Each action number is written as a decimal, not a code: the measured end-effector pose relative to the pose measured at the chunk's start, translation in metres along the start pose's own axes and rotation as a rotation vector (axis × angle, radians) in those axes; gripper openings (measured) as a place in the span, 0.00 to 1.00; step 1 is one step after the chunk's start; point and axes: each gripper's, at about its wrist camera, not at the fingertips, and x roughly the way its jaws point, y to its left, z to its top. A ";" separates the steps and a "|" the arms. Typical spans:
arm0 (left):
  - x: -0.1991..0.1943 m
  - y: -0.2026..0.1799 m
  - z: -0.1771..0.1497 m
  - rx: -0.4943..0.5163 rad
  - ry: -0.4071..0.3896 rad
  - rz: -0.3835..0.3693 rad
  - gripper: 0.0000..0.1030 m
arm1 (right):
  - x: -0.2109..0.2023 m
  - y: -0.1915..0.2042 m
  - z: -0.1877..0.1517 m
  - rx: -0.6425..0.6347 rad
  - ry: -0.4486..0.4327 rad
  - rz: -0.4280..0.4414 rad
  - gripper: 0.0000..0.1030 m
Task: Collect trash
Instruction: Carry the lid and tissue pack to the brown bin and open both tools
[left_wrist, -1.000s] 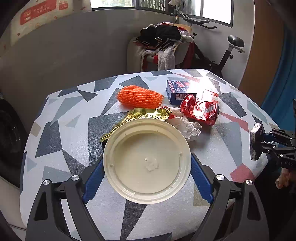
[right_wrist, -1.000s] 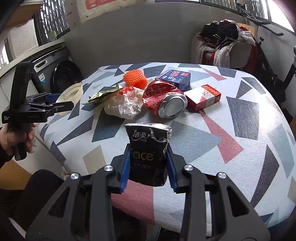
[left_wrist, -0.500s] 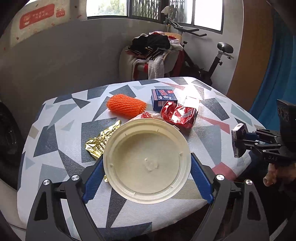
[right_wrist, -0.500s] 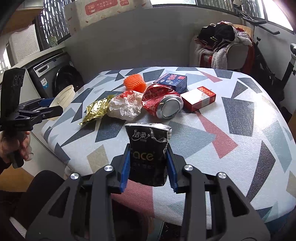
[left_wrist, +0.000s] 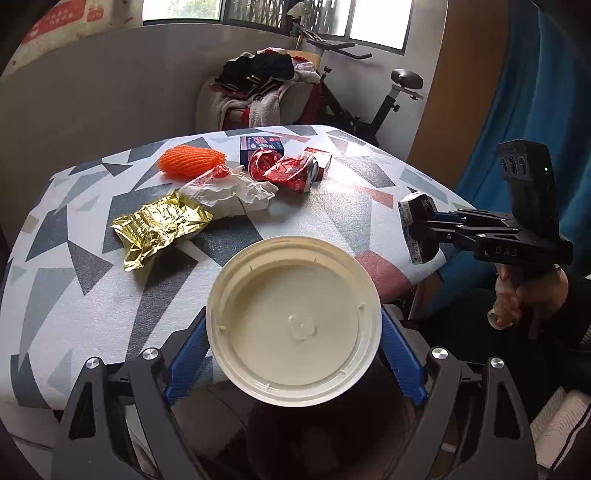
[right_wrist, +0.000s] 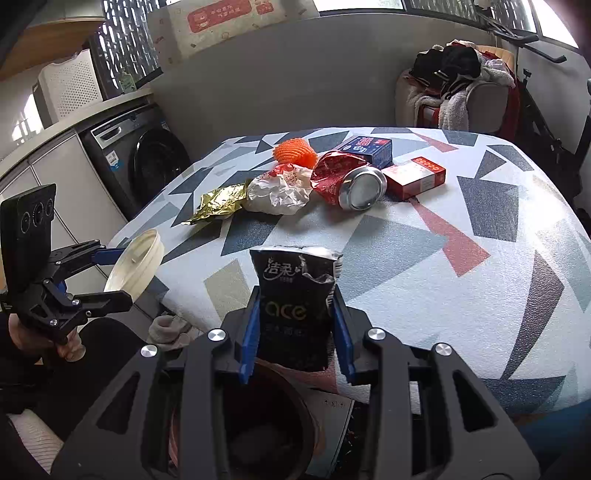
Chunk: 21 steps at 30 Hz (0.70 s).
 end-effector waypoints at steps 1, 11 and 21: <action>0.001 -0.004 -0.007 0.010 0.011 -0.010 0.82 | -0.001 0.003 -0.005 -0.007 0.002 0.004 0.36; 0.009 -0.031 -0.047 0.094 0.091 -0.037 0.86 | -0.001 0.024 -0.032 -0.015 0.011 0.047 0.36; -0.024 -0.010 -0.038 0.043 -0.031 0.027 0.91 | 0.003 0.038 -0.043 -0.075 0.046 0.072 0.36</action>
